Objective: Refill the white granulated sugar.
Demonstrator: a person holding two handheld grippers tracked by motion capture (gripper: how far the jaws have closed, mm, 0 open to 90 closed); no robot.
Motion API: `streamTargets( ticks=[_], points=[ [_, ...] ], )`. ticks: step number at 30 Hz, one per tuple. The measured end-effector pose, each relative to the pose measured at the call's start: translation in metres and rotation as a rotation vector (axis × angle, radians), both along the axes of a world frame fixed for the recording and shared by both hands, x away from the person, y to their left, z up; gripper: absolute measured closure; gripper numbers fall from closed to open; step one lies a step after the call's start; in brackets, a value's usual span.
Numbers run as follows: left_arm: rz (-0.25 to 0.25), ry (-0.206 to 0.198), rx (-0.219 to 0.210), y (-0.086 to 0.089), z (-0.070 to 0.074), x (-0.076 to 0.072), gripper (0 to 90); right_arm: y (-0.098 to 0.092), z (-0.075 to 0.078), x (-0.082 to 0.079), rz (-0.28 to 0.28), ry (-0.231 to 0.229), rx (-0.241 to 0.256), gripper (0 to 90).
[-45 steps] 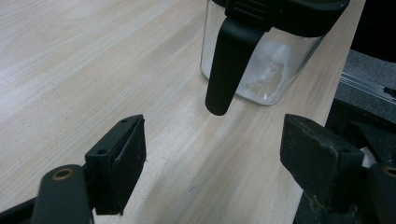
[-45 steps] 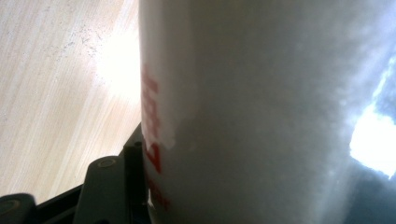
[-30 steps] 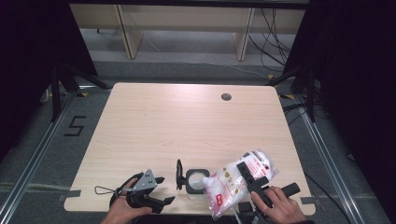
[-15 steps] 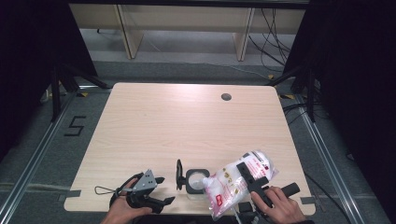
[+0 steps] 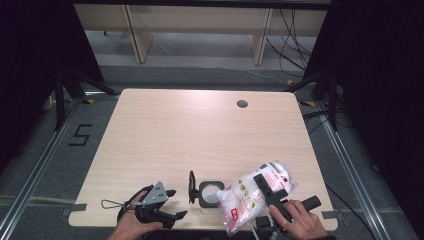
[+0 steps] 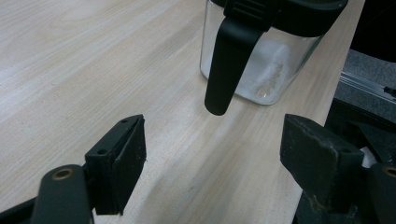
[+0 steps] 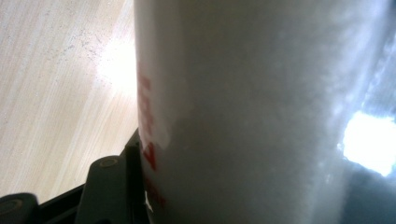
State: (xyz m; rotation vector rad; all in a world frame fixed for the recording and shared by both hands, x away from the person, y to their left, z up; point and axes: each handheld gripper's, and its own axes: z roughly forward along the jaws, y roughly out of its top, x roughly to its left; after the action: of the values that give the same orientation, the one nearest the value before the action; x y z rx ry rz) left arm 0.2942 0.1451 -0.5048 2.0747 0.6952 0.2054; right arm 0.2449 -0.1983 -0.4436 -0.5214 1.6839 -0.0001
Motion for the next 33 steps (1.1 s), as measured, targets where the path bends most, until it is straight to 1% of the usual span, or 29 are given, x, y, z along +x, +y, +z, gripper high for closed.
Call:
streamTargets(
  ticks=[1, 2, 3, 7, 8, 14, 16, 22, 23, 24, 25, 26, 27, 28, 31, 32, 33],
  points=[
    [0.001, 0.000, -0.001, 0.0000, 0.0000, 0.0000, 22.3, -0.0001, -0.0001, -0.0001, -0.002, 0.001, 0.003, 41.6],
    [-0.012, -0.014, 0.038, 0.0022, 0.0007, 0.0016, 22.3, -0.0001, 0.0000, 0.0001, -0.002, 0.000, 0.002, 41.6],
    [-0.006, -0.005, 0.013, 0.0010, 0.0004, 0.0004, 22.3, 0.0000, 0.0002, 0.0002, 0.000, -0.002, 0.003, 41.6],
    [-0.007, -0.006, 0.012, 0.0014, 0.0004, 0.0004, 22.3, 0.0000, 0.0003, 0.0005, 0.003, -0.003, 0.001, 41.7],
    [-0.005, -0.003, 0.004, 0.0011, 0.0003, -0.0001, 22.3, -0.0001, 0.0003, 0.0006, 0.003, -0.003, 0.001, 41.7],
    [-0.005, -0.004, 0.012, 0.0019, 0.0006, -0.0003, 22.3, 0.0002, -0.0003, 0.0008, 0.006, -0.004, 0.003, 41.8],
    [-0.005, -0.004, 0.014, 0.0019, 0.0006, -0.0003, 22.3, 0.0004, 0.0002, 0.0009, 0.009, -0.005, -0.004, 41.8],
    [-0.005, -0.003, 0.010, 0.0018, 0.0005, -0.0006, 22.3, -0.0002, 0.0002, 0.0010, 0.010, -0.002, 0.005, 41.9],
    [-0.008, -0.010, 0.030, 0.0028, 0.0007, 0.0003, 22.3, -0.0005, -0.0002, 0.0008, 0.004, 0.003, 0.009, 41.9],
    [-0.011, -0.010, 0.036, 0.0034, 0.0007, 0.0006, 22.3, -0.0010, -0.0006, 0.0005, -0.004, 0.006, 0.018, 42.0],
    [-0.011, -0.010, 0.036, 0.0034, 0.0007, 0.0006, 22.3, -0.0010, -0.0006, 0.0005, -0.004, 0.006, 0.018, 42.0],
    [-0.011, -0.012, 0.035, 0.0034, 0.0007, 0.0006, 22.3, -0.0015, -0.0013, -0.0001, -0.012, 0.010, 0.029, 42.0],
    [-0.009, -0.011, 0.011, 0.0024, 0.0006, 0.0000, 22.3, -0.0002, 0.0007, 0.0013, 0.011, 0.002, 0.010, 42.0],
    [-0.023, -0.027, 0.018, 0.0030, 0.0010, 0.0012, 22.3, -0.0001, 0.0008, 0.0014, 0.013, 0.001, 0.009, 42.1],
    [-0.022, -0.025, 0.019, 0.0030, 0.0007, 0.0009, 22.3, 0.0001, 0.0006, 0.0009, 0.012, 0.003, 0.010, 42.1],
    [-0.022, -0.024, 0.019, 0.0030, 0.0006, 0.0009, 22.3, -0.0004, -0.0001, 0.0001, 0.003, 0.008, 0.021, 42.1],
    [-0.004, 0.000, 0.009, 0.0023, 0.0004, -0.0008, 22.3, 0.0001, 0.0005, 0.0002, 0.008, 0.009, 0.017, 42.1]
  ],
)
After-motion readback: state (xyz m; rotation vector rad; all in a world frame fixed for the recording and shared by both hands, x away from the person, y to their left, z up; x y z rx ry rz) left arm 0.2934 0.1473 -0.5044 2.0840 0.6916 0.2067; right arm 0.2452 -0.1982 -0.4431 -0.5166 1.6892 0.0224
